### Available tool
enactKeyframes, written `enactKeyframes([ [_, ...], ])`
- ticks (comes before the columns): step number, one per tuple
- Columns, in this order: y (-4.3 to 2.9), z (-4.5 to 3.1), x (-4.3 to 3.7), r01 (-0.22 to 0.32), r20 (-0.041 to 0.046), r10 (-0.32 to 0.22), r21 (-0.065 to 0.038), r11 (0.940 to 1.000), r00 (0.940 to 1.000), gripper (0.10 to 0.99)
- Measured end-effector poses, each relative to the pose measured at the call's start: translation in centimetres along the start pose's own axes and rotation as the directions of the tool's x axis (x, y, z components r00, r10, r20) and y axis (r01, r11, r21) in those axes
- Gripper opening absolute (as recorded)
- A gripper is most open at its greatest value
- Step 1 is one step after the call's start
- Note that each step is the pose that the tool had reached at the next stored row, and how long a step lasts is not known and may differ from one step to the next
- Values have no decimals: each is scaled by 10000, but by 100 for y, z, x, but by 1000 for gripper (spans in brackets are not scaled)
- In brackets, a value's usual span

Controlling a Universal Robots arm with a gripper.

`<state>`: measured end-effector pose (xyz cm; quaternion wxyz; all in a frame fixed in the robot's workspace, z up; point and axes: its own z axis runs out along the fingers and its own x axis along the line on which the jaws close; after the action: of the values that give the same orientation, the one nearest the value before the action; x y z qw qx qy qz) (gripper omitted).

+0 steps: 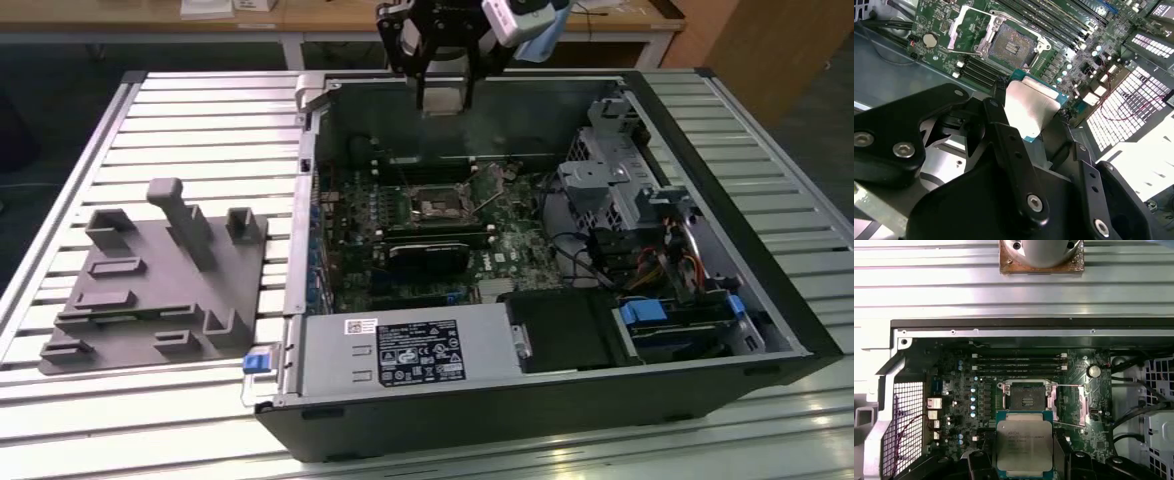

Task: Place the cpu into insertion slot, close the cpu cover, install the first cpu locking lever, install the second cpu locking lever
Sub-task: 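Place the cpu into insertion slot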

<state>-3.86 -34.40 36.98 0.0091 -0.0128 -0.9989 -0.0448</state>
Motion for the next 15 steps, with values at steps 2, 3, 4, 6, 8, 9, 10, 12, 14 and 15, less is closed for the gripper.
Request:
enactKeyframes([
  [2,-1,9,0,1,0,-1,0,10000,10000,533],
  [3,-1,14,0,0,0,0,0,10000,10000,533],
  [4,-2,19,0,0,0,0,-1,10000,10000,533],
  [6,-3,31,0,0,0,0,-1,10000,10000,533],
  [8,-4,45,0,0,0,0,-1,10000,10000,533],
  [9,-5,53,0,0,1,0,0,10000,10000,533],
  [10,-5,60,0,0,1,0,-1,10000,10000,533],
  [12,-7,74,-1,0,0,0,0,10000,10000,533],
  [14,-8,90,-1,0,0,0,-1,10000,10000,533],
  [15,-9,98,-1,0,0,0,0,10000,10000,533],
])
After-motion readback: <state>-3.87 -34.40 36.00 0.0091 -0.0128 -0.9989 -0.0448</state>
